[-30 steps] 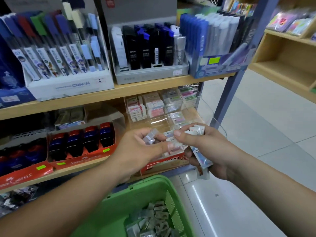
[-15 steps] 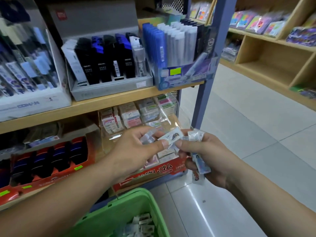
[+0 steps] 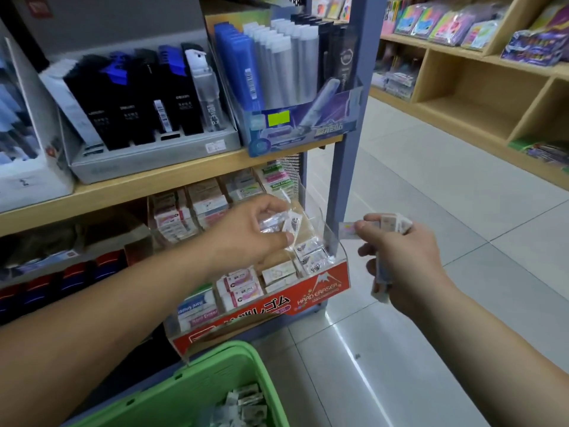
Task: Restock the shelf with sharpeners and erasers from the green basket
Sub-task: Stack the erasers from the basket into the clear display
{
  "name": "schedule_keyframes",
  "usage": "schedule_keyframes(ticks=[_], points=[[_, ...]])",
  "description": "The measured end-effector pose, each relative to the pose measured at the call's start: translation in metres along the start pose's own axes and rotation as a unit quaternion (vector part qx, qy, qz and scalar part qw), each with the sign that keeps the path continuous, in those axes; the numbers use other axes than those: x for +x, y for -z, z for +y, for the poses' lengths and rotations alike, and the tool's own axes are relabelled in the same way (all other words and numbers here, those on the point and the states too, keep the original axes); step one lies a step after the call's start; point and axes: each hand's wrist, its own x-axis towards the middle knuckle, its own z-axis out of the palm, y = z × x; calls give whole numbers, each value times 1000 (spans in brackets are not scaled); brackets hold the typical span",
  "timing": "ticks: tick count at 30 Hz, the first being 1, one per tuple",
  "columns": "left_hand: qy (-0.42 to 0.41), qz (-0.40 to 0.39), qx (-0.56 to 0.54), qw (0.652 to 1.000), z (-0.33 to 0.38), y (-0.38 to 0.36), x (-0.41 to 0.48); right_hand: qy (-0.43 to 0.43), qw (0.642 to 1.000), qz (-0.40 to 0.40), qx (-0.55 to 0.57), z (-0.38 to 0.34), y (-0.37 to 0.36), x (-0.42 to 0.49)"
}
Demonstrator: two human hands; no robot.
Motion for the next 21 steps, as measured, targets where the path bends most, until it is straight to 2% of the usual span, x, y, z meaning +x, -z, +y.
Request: schedule_keyframes(ticks=[2,5,12,15,18,21], points=[[14,-23,0,1000,-1,-5,5,-11,1000,-12,-6,6,1,0],[-4,-4,-8,1000,-2,-15,15,-23,999,-41,-24,10,-5,-3],[15,43,-34,998,-3,-26,41,-39,999,-19,0,11,-10,5],[-7,39,-16,999,-1,-30,51,-38,999,-19,3,13,-11,7],[-46,77,-5,996,3,-36,55,-44,999,-18,7,13,-11,10],[-39,54,6,998,-2,-43,53,-46,998,-20,22,15,-8,12]])
